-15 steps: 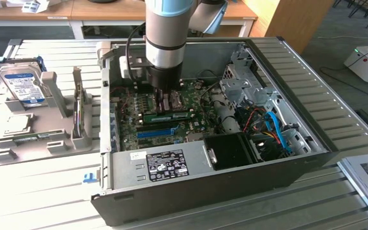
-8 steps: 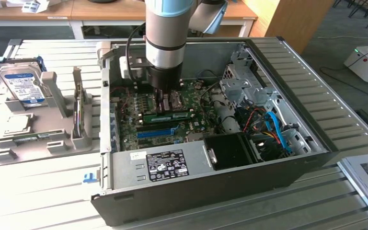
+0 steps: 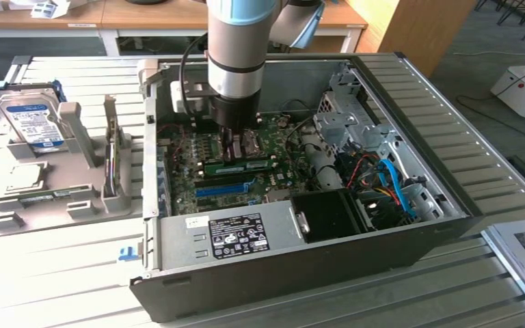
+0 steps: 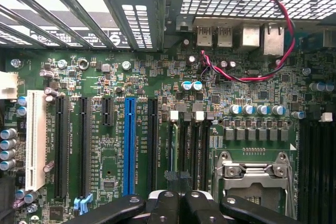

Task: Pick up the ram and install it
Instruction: 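Press down the ram until it locks into place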

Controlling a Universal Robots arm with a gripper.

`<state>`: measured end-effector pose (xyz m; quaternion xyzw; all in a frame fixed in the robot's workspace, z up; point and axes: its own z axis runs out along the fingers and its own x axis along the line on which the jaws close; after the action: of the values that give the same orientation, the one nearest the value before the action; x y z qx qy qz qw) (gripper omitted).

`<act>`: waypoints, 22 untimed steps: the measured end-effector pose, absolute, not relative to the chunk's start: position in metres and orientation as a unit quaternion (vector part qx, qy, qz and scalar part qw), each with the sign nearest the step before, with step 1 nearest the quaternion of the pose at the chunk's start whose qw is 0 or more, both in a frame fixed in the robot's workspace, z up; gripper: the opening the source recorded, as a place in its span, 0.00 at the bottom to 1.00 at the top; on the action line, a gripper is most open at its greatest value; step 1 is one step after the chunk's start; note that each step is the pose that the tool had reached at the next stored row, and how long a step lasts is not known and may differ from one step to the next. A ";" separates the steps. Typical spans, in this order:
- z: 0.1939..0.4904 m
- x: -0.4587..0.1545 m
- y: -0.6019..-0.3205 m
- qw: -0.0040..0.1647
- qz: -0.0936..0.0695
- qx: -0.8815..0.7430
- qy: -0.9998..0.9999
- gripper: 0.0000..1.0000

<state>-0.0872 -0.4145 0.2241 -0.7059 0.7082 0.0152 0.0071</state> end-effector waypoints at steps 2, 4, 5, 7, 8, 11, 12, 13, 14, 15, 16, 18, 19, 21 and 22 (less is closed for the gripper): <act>0.224 -0.087 -0.415 0.007 0.015 -0.706 0.708 0.10; 0.224 -0.087 -0.415 0.007 0.015 -0.706 0.708 0.10; 0.224 -0.087 -0.415 0.007 0.015 -0.706 0.708 0.10; 0.224 -0.087 -0.415 0.007 0.015 -0.706 0.708 0.10; 0.224 -0.087 -0.415 0.007 0.015 -0.706 0.708 0.10; 0.223 -0.087 -0.415 0.007 0.015 -0.706 0.708 0.10; 0.223 -0.087 -0.415 0.007 0.015 -0.706 0.708 0.10; 0.223 -0.087 -0.415 0.007 0.015 -0.706 0.708 0.10; 0.223 -0.087 -0.415 0.007 0.015 -0.706 0.708 0.10; 0.223 -0.087 -0.415 0.007 0.015 -0.706 0.708 0.10; 0.222 -0.087 -0.415 0.007 0.015 -0.706 0.708 0.10; 0.222 -0.087 -0.415 0.007 0.015 -0.706 0.708 0.10; 0.222 -0.087 -0.415 0.007 0.015 -0.706 0.708 0.10; 0.222 -0.087 -0.415 0.007 0.015 -0.706 0.708 0.10; 0.222 -0.087 -0.415 0.007 0.015 -0.706 0.708 0.10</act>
<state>-0.0872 -0.4146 0.2224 -0.7059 0.7082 0.0152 0.0071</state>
